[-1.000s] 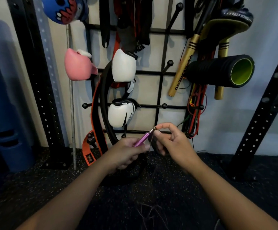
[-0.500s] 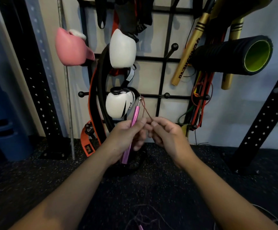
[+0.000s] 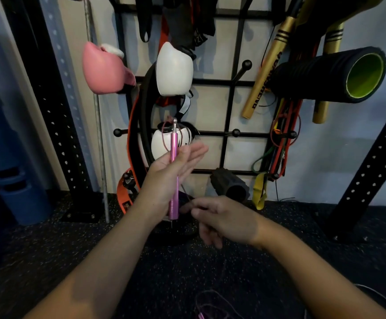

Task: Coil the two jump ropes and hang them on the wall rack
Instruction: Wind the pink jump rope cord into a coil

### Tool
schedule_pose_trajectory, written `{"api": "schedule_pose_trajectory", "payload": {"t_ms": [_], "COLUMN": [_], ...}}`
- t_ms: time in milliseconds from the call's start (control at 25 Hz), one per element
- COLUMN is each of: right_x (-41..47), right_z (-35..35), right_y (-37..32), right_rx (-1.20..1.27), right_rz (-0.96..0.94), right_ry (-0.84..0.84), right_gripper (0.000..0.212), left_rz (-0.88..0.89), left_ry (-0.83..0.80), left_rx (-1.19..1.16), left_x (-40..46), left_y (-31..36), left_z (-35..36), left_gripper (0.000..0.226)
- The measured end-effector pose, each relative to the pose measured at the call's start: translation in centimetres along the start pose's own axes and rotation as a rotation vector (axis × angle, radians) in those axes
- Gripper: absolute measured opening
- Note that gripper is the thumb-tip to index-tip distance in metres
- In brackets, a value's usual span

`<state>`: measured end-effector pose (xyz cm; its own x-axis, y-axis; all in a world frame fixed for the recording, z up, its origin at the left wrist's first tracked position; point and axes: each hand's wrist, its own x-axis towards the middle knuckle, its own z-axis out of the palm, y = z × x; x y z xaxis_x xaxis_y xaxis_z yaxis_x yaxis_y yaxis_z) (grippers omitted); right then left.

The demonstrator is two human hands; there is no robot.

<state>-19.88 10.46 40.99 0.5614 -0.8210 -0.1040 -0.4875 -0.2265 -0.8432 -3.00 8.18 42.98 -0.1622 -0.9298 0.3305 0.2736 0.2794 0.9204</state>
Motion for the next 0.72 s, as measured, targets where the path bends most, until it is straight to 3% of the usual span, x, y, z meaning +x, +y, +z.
{"api": "schedule_pose_trajectory", "payload": {"t_ms": [40, 120, 280, 440, 520, 640, 720], "right_x": [-0.5, -1.3, -1.5, -1.4, -1.3, -1.0, -0.7], "right_z": [-0.7, -2.7, -5.5, -5.4, -5.5, -5.0, -4.7], "right_y": [-0.6, -2.0, -2.9, -2.7, -2.5, -2.1, -1.9], "right_rx": [-0.074, -0.21, -0.226, -0.086, -0.052, -0.103, -0.139], "right_rz": [-0.01, -0.056, -0.114, -0.233, -0.234, -0.167, -0.202], "right_ry": [-0.016, 0.124, 0.546, 0.472, 0.525, 0.661, 0.619], "right_gripper": [0.026, 0.019, 0.019, 0.01, 0.008, 0.019, 0.016], "left_rz": [-0.011, -0.095, -0.248, -0.219, -0.227, -0.208, -0.187], "left_ry": [-0.013, -0.087, -0.22, -0.237, -0.227, -0.159, -0.131], "left_rx": [0.193, 0.423, 0.32, 0.201, 0.166, 0.276, 0.297], "left_x": [-0.1, -0.5, -1.5, -1.2, -1.3, -1.2, -0.9], "left_y": [0.0, -0.3, -0.7, 0.1, 0.2, -0.1, -0.3], "left_z": [-0.6, -1.1, 0.3, 0.3, 0.4, 0.2, -0.2], "left_gripper": [0.036, 0.035, 0.041, 0.026, 0.026, 0.031, 0.034]}}
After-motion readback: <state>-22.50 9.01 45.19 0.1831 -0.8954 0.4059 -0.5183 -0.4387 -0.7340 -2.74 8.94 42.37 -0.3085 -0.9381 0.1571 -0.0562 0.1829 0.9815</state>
